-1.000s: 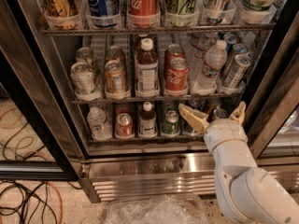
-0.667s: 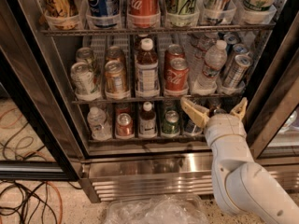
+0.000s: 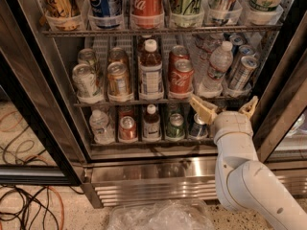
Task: Pick redbull can from middle shelf of fridge
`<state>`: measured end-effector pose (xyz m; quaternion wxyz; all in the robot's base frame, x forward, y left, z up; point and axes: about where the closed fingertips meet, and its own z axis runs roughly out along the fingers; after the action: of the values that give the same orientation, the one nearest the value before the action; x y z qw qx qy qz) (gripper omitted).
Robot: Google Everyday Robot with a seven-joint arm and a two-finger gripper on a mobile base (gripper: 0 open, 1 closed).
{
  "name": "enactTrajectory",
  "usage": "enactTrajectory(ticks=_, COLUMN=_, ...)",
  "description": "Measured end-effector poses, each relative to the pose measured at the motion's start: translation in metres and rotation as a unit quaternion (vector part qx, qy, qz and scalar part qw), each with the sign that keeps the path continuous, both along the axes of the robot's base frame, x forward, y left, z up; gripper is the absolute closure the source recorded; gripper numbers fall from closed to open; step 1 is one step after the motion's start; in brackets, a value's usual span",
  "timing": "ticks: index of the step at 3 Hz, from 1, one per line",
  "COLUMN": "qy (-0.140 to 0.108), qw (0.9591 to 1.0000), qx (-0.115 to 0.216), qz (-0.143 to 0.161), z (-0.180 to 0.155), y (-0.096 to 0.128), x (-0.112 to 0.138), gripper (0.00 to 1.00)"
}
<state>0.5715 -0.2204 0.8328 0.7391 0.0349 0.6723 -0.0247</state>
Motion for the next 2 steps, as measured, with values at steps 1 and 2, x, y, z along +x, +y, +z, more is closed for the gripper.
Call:
enactTrajectory(ticks=1, qy=0.006, qw=0.9995, qx=-0.012, qz=-0.029, z=-0.016, y=-0.009, x=0.010, gripper=0.00)
enactTrajectory(ticks=2, qy=0.006, qw=0.9969, qx=-0.022, qz=-0.075, z=-0.028, y=-0.027, x=0.012, gripper=0.00)
